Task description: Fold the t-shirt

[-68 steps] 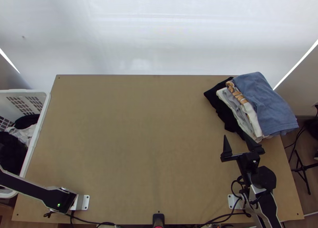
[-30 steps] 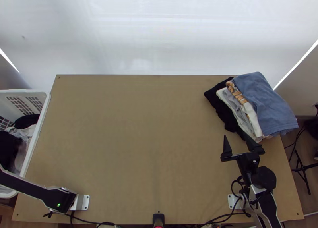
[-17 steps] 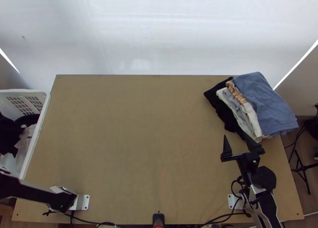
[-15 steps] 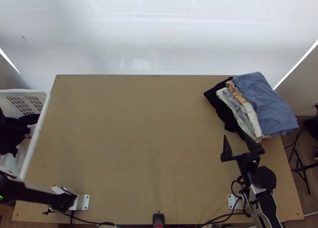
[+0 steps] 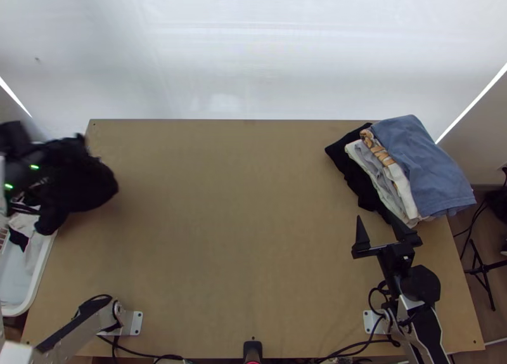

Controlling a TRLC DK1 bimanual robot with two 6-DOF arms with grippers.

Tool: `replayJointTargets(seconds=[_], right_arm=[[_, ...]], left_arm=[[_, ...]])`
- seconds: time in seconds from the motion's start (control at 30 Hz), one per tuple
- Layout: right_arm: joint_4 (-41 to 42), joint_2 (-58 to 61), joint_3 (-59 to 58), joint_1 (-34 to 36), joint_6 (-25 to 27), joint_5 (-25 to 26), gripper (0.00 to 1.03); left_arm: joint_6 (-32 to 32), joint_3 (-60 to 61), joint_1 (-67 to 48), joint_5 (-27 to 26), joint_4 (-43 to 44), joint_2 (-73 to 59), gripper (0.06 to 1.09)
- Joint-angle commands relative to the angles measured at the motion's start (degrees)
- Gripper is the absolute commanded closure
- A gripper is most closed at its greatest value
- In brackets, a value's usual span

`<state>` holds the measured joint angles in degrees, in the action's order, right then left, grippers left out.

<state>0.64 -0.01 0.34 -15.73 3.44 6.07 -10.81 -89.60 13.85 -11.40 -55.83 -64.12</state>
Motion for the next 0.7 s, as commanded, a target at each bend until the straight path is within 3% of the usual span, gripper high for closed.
replayJointTargets(seconds=[0.0,0.17,0.6,0.67], right_arm=[[0.1,0.0,0.0,0.0,0.0,0.0,0.04],[0.1,0.0,0.0,0.0,0.0,0.0,0.05],[0.0,0.0,0.0,0.0,0.0,0.0,0.04],[0.1,0.0,0.0,0.0,0.0,0.0,0.04]], left_arm=[[-12.9,4.3,-28.9,5.0,0.3,4.6,1.05],[-17.7,8.6,-44.9,5.0,2.0,4.8,1.05],[-9.7,19.0,-71.7,3.8,5.6,4.3,1.05],[-9.4,19.6,-74.3,1.6,5.5,4.6,1.05]])
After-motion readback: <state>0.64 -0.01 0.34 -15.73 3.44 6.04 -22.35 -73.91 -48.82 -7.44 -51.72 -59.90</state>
